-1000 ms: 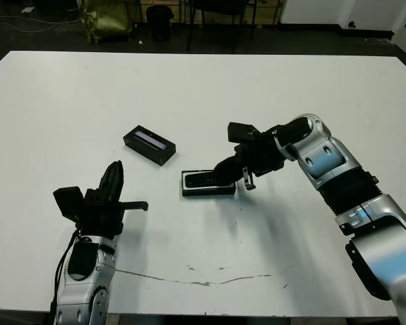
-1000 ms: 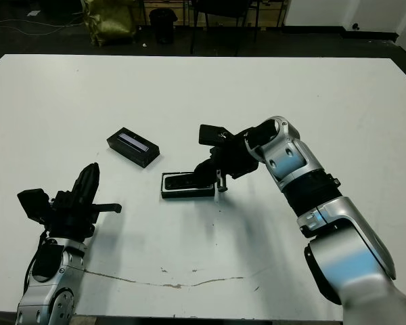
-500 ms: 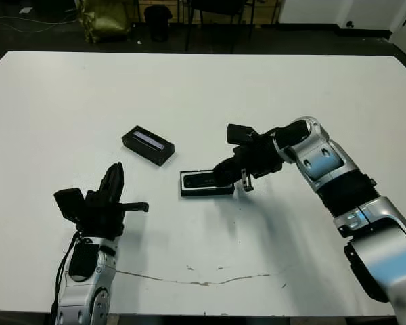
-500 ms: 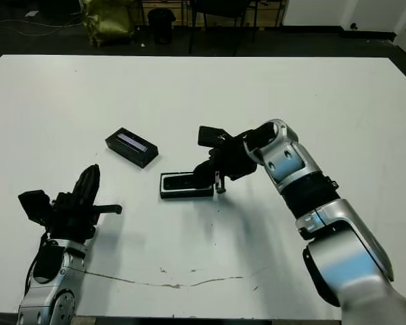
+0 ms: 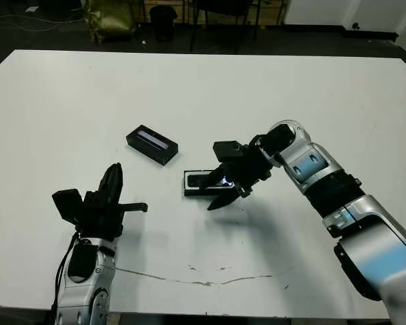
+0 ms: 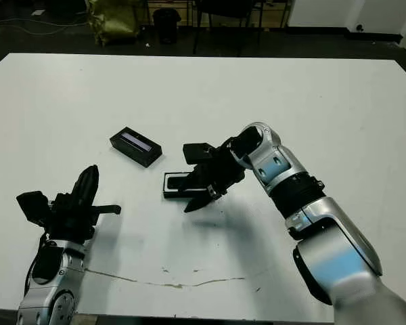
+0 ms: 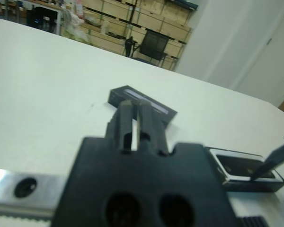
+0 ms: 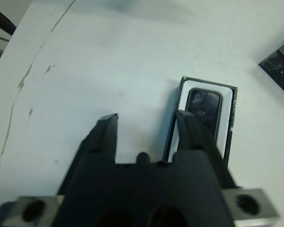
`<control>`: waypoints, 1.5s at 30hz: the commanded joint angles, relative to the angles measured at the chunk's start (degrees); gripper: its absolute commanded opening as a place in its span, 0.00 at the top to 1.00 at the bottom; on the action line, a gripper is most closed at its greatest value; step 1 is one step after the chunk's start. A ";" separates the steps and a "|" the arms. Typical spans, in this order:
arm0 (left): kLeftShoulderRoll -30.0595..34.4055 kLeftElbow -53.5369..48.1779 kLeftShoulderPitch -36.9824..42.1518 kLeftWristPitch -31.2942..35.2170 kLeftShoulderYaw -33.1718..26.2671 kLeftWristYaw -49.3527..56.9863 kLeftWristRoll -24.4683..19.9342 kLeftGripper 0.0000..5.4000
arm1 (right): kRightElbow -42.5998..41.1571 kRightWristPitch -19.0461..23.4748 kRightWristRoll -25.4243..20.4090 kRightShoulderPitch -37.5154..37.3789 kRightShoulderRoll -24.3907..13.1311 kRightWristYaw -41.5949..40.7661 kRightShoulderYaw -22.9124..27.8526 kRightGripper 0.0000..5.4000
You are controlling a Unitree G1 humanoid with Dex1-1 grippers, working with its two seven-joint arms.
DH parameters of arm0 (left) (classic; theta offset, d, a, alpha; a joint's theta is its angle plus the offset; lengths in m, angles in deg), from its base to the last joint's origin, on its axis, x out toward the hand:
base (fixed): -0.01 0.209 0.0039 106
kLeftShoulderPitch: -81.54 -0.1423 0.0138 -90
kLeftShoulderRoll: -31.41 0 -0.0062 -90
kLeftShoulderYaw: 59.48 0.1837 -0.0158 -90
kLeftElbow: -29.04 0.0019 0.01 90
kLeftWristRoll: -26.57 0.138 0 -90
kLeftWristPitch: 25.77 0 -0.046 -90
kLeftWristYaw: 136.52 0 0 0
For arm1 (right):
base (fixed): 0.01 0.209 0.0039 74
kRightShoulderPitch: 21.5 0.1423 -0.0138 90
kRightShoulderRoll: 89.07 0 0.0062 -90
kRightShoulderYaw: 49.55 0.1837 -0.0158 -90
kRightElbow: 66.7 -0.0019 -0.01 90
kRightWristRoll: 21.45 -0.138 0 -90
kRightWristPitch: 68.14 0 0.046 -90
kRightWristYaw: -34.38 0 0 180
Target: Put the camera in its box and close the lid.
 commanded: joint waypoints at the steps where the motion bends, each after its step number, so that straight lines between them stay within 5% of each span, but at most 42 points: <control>1: 0.50 1.29 -0.38 -0.02 -0.27 -0.21 0.42 1.00 | 0.90 -1.36 0.78 0.70 -0.47 -1.26 -0.51 0.41; 11: 0.63 1.20 -0.48 -0.03 -0.24 -0.29 0.60 1.00 | 0.01 2.88 0.04 1.69 -1.14 -1.57 1.18 0.00; 16: 0.71 1.34 -0.37 -0.04 -0.26 -0.50 0.47 1.00 | -2.53 8.00 -2.68 3.20 -2.40 -1.83 4.86 0.00; 24: 0.69 -0.33 -0.81 1.73 -0.07 0.67 0.99 1.00 | -13.59 16.97 -14.52 1.62 -6.07 2.94 17.86 0.00; 30: 0.64 -0.42 -0.61 1.32 -0.07 0.70 1.73 1.00 | -33.58 27.67 -19.97 -8.72 -6.37 27.23 32.67 0.02; 37: 2.33 -0.46 0.62 0.51 -1.06 -0.84 1.37 1.00 | -44.82 20.47 -13.83 -24.03 -5.17 49.31 35.75 0.28; 42: 6.88 0.93 4.89 -1.34 -2.93 -2.88 3.14 1.00 | -45.46 5.94 -8.17 -36.18 -5.59 54.61 34.53 0.44; 45: 10.61 -0.75 8.03 2.24 -3.93 -3.19 4.06 1.00 | -47.84 0.91 -5.10 -42.86 -4.86 58.28 33.14 0.57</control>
